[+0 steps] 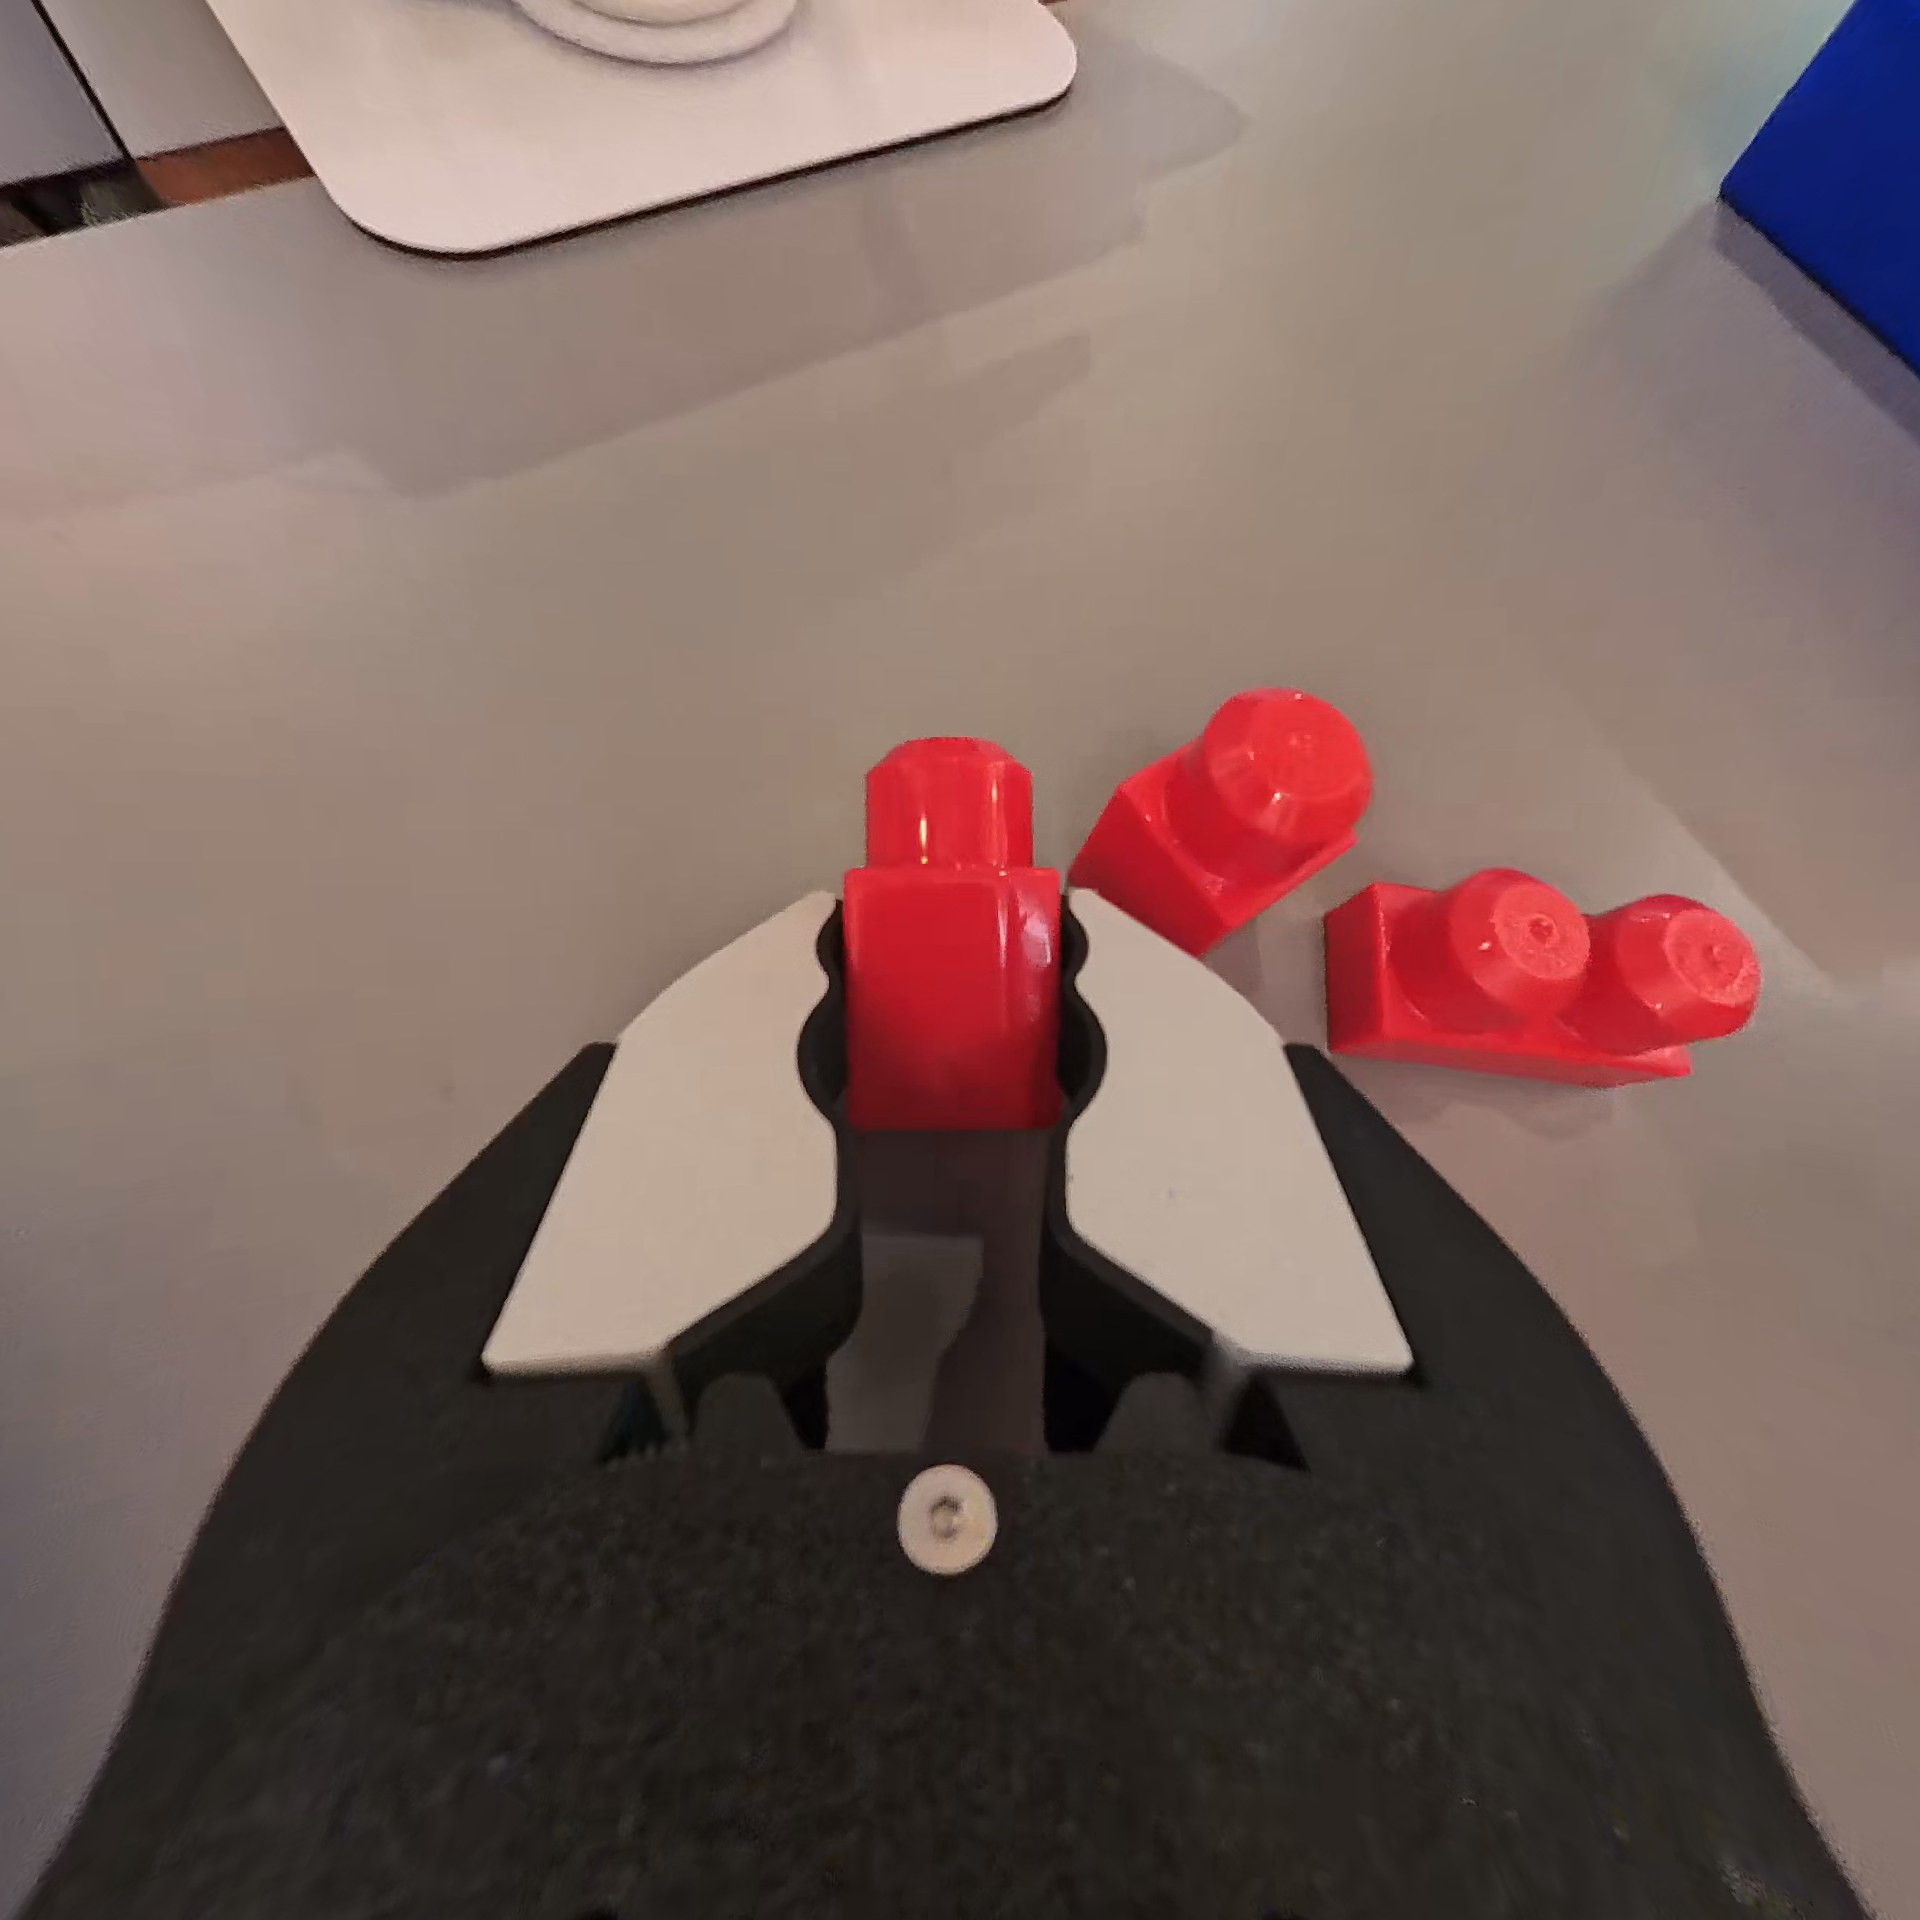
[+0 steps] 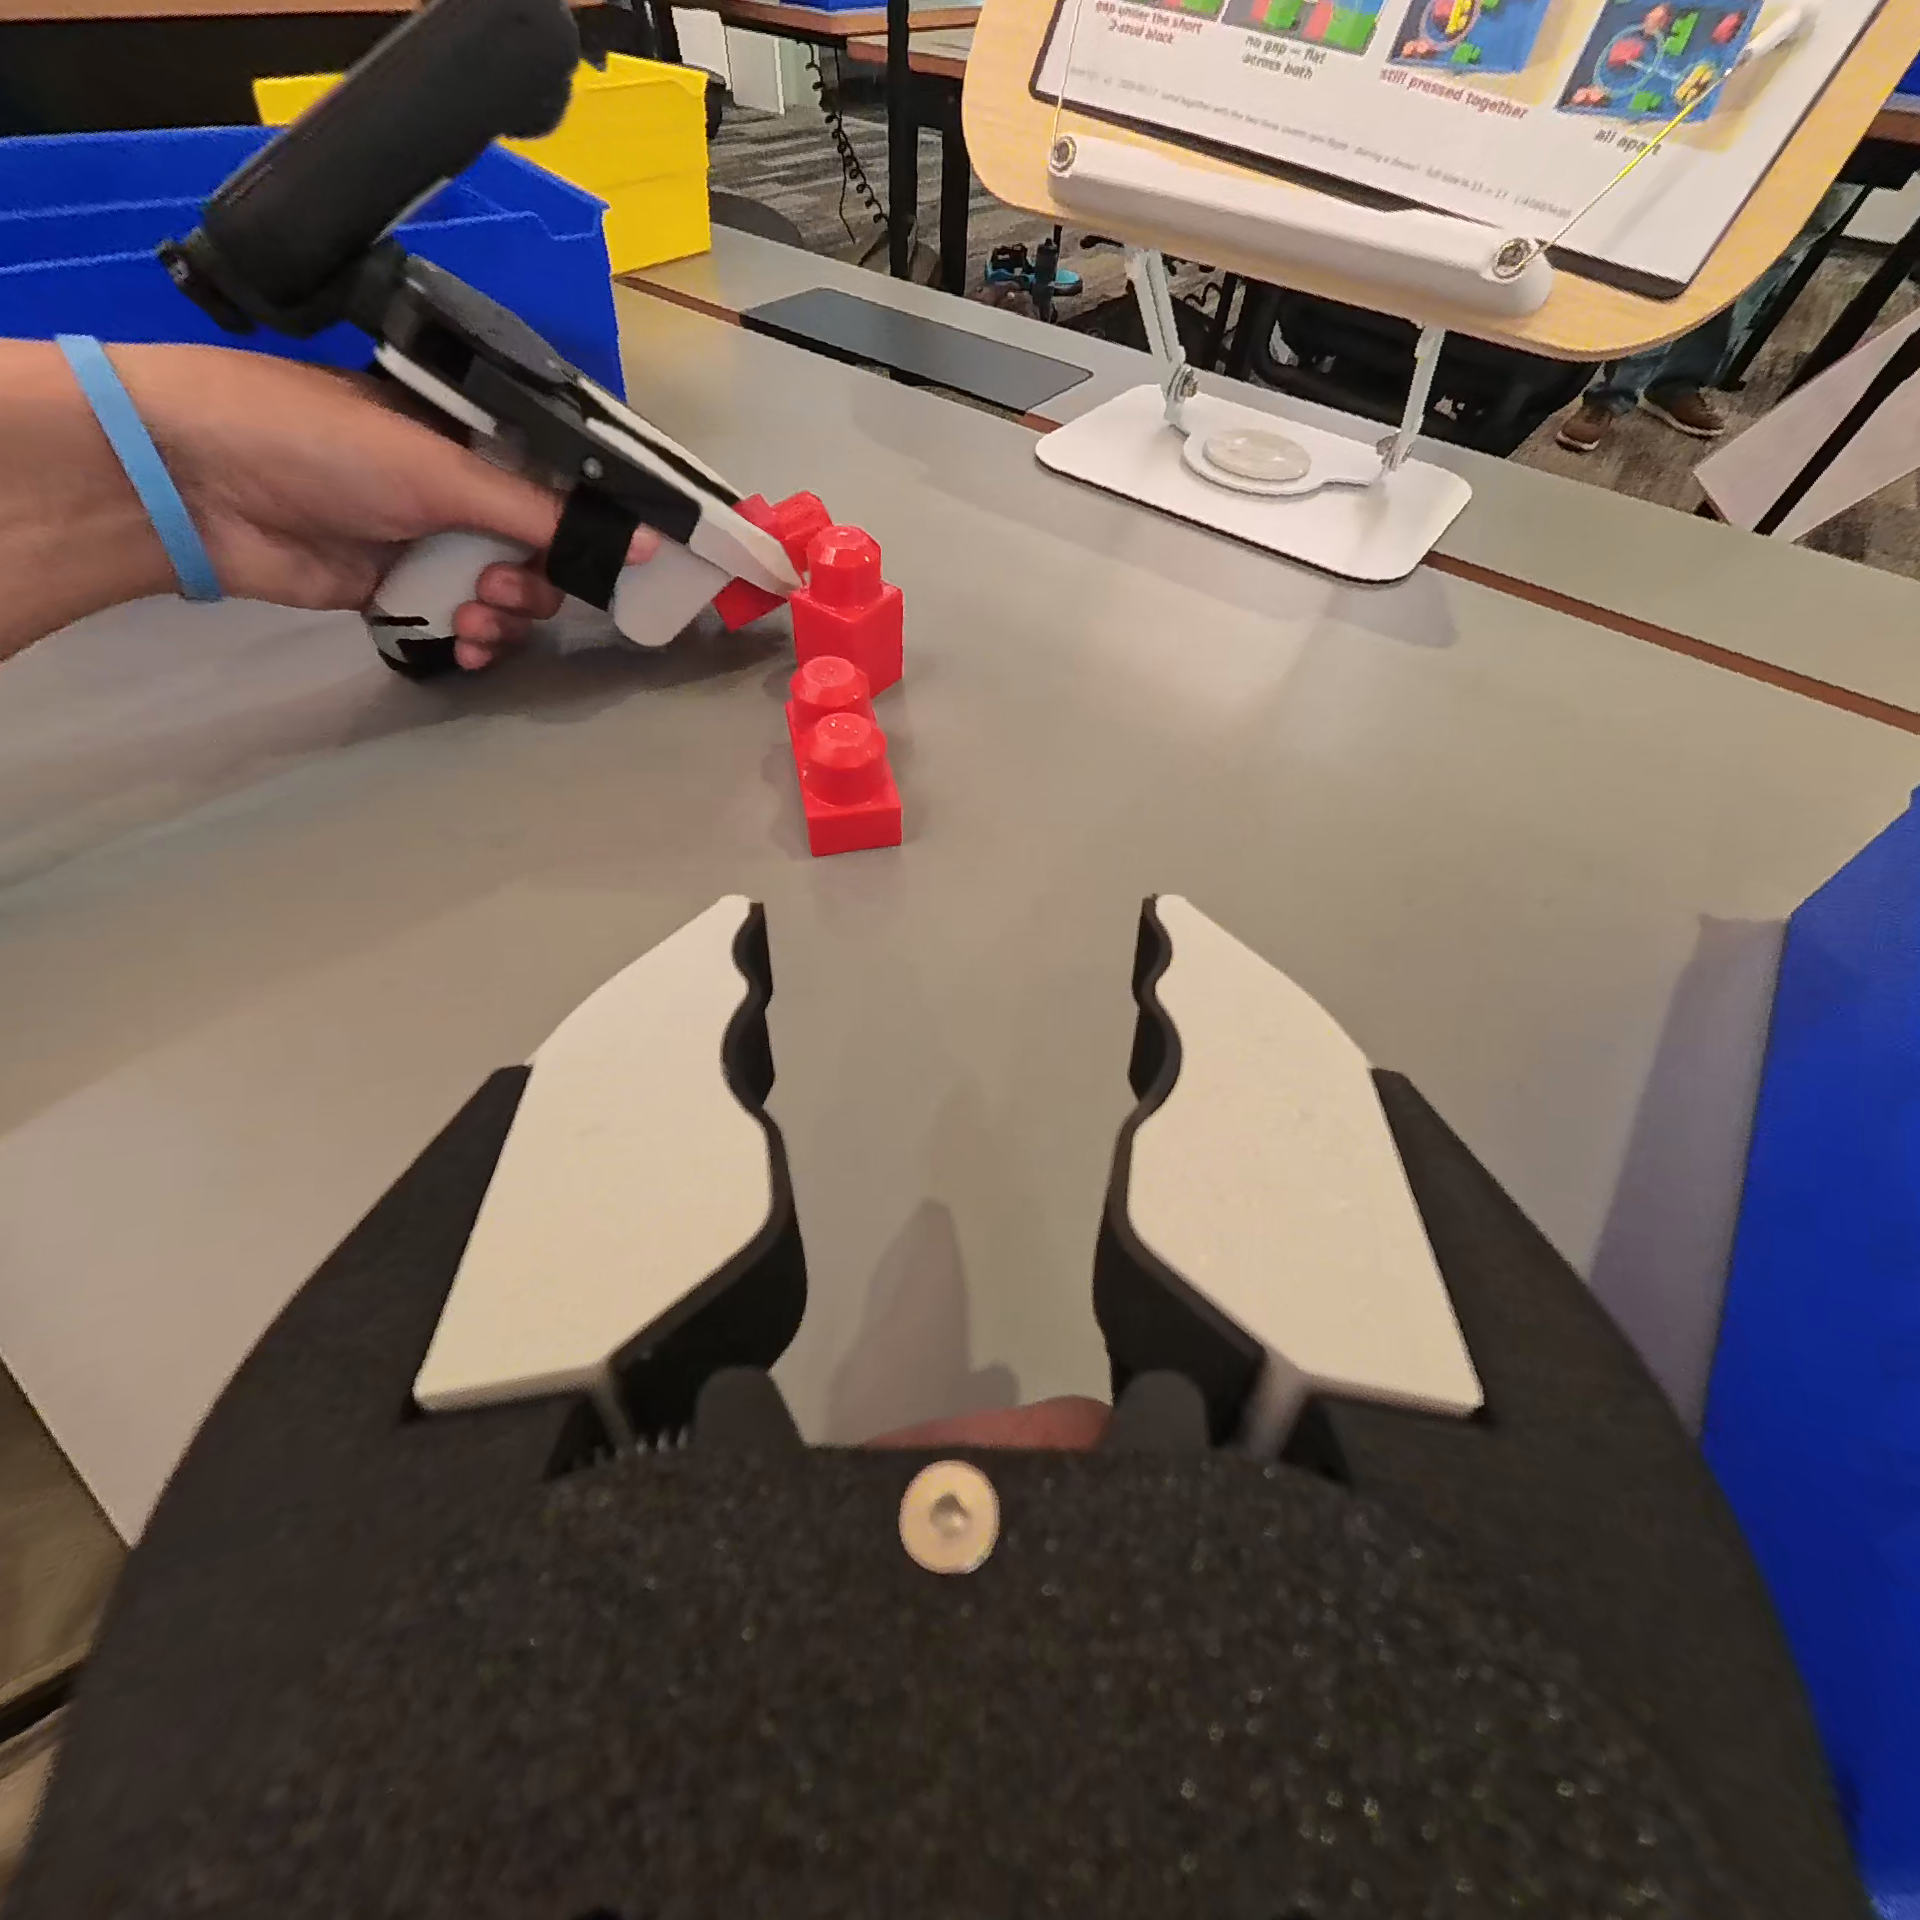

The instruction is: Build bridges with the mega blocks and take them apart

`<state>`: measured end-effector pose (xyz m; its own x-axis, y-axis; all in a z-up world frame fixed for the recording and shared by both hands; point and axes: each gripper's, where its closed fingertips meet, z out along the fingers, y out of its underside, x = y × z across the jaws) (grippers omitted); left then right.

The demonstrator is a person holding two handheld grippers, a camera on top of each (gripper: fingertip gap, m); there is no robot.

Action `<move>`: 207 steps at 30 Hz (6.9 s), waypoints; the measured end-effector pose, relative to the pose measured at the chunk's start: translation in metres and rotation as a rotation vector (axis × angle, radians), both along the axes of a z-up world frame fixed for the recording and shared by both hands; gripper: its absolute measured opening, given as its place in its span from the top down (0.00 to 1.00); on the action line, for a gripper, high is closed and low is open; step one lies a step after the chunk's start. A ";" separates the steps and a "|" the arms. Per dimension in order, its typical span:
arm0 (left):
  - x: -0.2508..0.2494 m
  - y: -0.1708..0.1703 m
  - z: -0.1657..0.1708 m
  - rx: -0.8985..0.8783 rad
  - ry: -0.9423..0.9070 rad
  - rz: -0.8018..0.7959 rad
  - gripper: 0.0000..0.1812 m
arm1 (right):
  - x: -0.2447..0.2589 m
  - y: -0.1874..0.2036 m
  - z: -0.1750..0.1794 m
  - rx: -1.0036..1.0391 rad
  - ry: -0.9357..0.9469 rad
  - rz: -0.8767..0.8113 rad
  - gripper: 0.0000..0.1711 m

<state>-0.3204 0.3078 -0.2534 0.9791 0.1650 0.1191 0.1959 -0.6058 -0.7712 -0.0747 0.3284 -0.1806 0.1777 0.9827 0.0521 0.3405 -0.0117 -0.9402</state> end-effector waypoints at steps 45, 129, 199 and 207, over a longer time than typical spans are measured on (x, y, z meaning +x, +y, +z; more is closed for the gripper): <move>0.013 -0.036 0.042 -0.483 -0.066 -0.004 0.64 | 0.002 -0.007 0.008 0.003 0.016 0.018 0.61; 0.032 -0.017 0.019 0.118 0.039 -0.216 0.77 | 0.011 -0.005 0.019 0.035 0.028 0.002 0.62; 0.038 -0.017 -0.004 -0.129 0.191 -0.340 0.87 | -0.010 0.034 -0.014 0.013 -0.112 -0.062 0.61; 0.040 -0.013 -0.010 -0.144 0.188 -0.353 0.84 | -0.011 0.033 -0.016 0.013 -0.118 -0.064 0.61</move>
<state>-0.2802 0.2945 -0.2634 0.9809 -0.1828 -0.0667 -0.1791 -0.7143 -0.6766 -0.0852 0.3617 -0.1965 0.2321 0.9686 0.0895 0.4479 -0.0247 -0.8937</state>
